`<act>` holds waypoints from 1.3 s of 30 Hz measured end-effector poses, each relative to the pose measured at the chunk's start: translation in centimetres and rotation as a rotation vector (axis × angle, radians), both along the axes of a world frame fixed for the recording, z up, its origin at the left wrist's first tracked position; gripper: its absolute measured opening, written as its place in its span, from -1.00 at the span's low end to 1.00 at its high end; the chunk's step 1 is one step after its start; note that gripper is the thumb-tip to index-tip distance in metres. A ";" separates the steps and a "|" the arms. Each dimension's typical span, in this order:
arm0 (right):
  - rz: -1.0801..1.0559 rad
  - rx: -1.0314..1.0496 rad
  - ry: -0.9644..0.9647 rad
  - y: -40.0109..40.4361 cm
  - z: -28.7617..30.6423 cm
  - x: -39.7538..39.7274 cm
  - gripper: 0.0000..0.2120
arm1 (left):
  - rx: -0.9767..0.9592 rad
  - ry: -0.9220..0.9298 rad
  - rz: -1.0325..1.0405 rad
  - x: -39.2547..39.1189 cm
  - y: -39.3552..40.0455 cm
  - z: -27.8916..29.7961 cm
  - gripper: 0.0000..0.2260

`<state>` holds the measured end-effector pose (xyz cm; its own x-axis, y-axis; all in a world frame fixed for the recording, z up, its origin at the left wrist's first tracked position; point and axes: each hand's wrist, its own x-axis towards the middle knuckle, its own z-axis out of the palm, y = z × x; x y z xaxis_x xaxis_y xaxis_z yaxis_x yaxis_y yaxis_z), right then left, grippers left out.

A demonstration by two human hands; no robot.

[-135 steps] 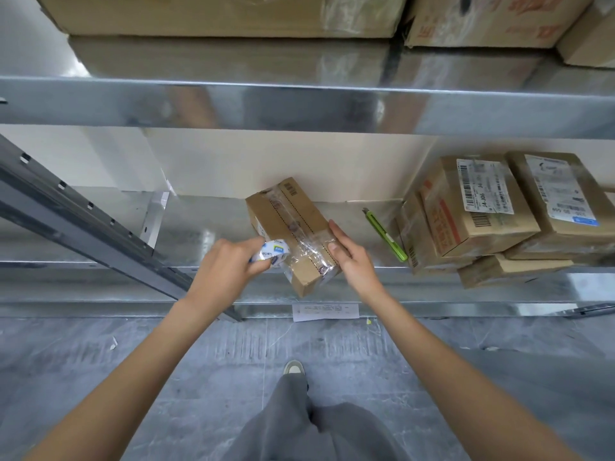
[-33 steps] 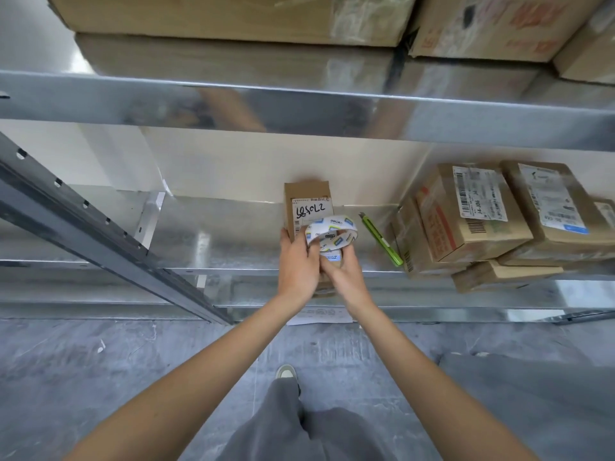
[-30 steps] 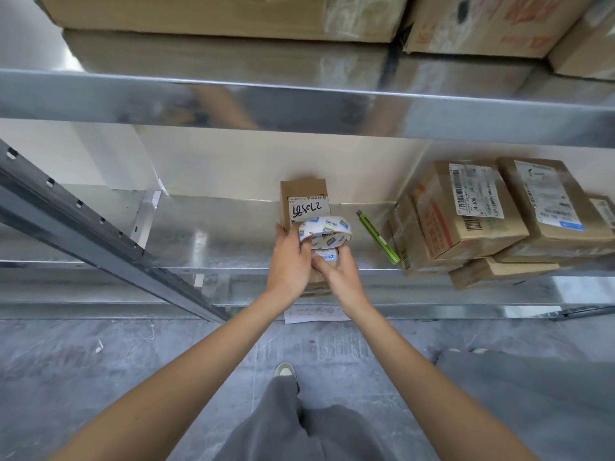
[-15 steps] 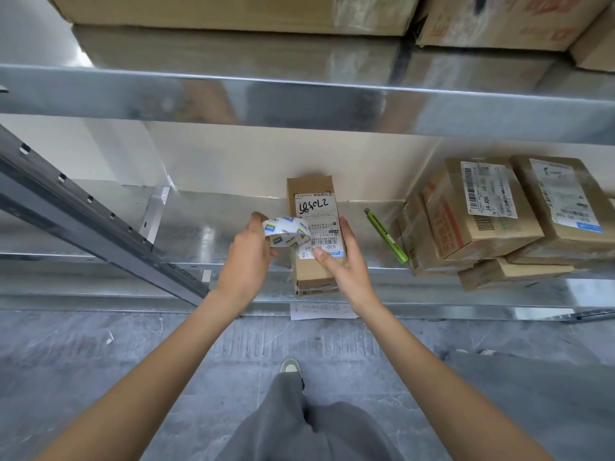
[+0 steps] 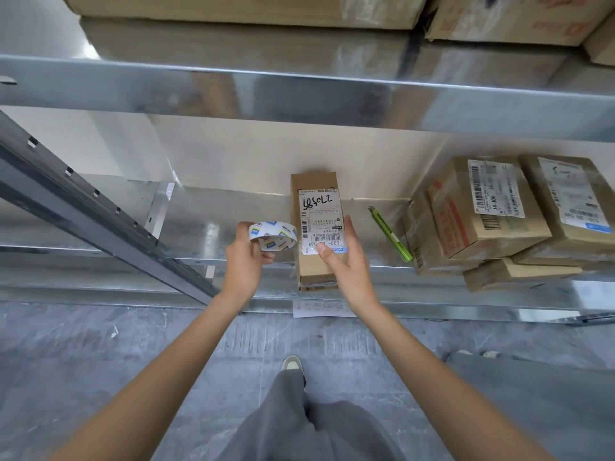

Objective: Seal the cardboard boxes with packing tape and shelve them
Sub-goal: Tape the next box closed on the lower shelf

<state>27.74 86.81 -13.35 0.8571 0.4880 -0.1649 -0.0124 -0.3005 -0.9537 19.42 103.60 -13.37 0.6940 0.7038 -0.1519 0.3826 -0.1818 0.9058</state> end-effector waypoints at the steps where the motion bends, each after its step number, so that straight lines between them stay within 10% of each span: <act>1: 0.009 -0.048 -0.014 -0.1 0.0 0.0 -0.28 | -0.093 -0.031 0.049 0.1 -0.2 -0.4 -0.78; 8: 0.170 -0.725 -0.510 0.1 0.4 0.3 -0.33 | -0.974 -0.114 0.143 1.1 -3.3 -1.4 -0.81; 17: 0.248 -0.779 -0.793 2.9 -0.2 -2.4 -0.17 | -0.917 -0.092 0.244 1.7 -3.3 -0.6 -0.69; 34: 0.259 -0.861 -0.807 2.8 -0.2 -2.1 -0.34 | -0.753 -0.060 0.190 0.7 -2.5 -0.4 -0.83; 39: 0.145 -0.613 -0.685 1.9 0.4 -1.4 -0.40 | -0.606 0.033 0.129 0.7 -3.3 0.1 -0.74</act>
